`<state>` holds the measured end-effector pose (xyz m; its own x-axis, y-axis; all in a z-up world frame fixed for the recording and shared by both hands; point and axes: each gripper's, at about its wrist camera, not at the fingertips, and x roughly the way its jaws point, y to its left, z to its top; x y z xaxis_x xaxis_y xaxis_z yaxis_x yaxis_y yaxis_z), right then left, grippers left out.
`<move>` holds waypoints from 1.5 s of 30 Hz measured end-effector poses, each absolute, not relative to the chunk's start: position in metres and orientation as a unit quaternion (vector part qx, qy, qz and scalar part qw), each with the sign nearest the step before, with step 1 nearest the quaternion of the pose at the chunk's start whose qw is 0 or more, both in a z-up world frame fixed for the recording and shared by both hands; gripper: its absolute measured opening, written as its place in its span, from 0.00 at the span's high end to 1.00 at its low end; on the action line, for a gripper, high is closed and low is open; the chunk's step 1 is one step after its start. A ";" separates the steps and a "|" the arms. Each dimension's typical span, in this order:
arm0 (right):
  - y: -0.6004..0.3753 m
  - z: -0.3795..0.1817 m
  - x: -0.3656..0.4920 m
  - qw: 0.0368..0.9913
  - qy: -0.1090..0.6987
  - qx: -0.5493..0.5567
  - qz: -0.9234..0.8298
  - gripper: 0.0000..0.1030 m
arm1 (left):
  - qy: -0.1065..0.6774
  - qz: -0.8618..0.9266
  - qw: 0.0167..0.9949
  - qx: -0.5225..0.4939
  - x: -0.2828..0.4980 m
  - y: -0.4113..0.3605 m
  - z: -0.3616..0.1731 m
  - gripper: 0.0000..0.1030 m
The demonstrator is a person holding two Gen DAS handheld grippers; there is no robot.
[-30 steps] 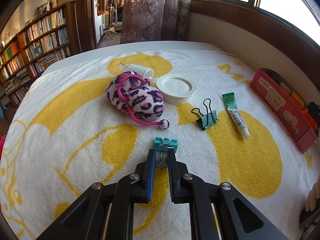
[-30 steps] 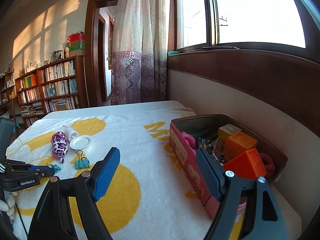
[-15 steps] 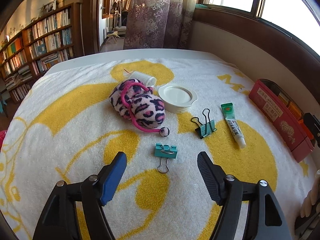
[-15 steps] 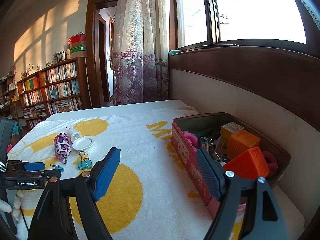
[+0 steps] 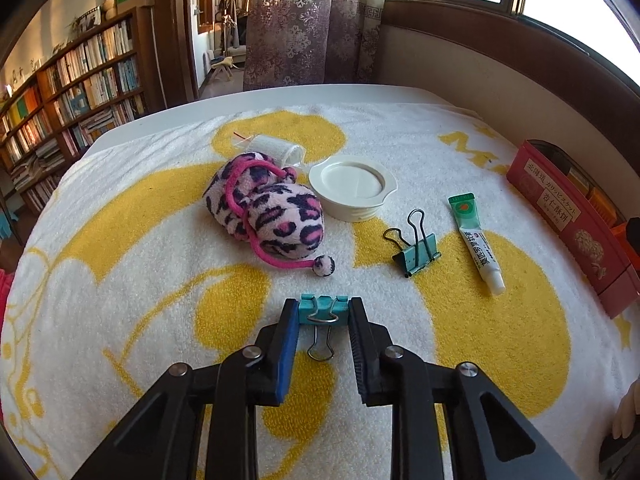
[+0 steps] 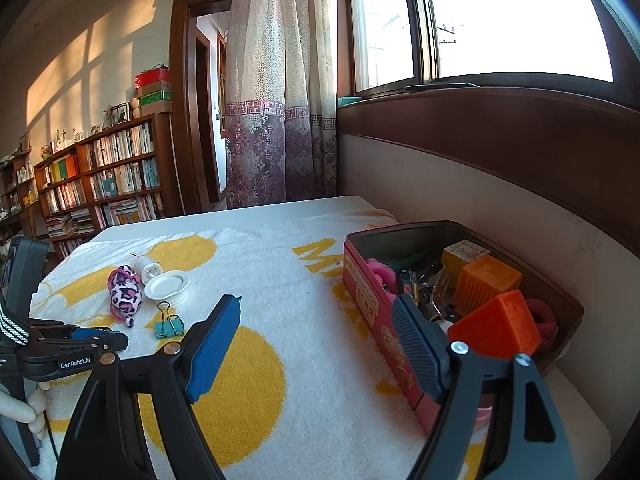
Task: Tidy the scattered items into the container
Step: 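Grasp the white-green ointment tube with the right gripper while the left holds the clip, then carry the ointment tube into the tin and open the right gripper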
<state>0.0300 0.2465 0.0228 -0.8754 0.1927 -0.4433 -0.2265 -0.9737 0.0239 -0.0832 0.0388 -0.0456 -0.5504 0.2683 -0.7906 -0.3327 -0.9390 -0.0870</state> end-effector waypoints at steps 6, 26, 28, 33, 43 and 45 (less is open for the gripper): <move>0.251 0.019 0.021 0.082 0.064 -0.262 0.960 0.21 | 0.017 0.886 0.180 -0.426 -0.070 0.030 -0.035 0.75; 0.182 -0.041 -0.078 0.014 0.014 -0.454 0.891 0.70 | -0.018 0.886 0.189 -0.424 -0.065 0.018 -0.026 0.75; 0.187 -0.039 -0.077 0.009 0.023 -0.454 0.891 0.80 | -0.015 0.885 0.190 -0.425 -0.064 0.020 -0.027 0.75; 0.202 -0.036 -0.069 -0.007 0.071 -0.442 0.894 0.80 | -0.011 0.885 0.193 -0.423 -0.062 0.021 -0.027 0.75; 0.228 0.008 -0.016 0.009 0.110 -0.367 0.924 0.80 | -0.008 0.885 0.195 -0.424 -0.062 0.024 -0.027 0.75; 0.239 0.016 -0.005 0.025 0.114 -0.354 0.928 0.80 | -0.008 0.885 0.196 -0.423 -0.061 0.025 -0.026 0.75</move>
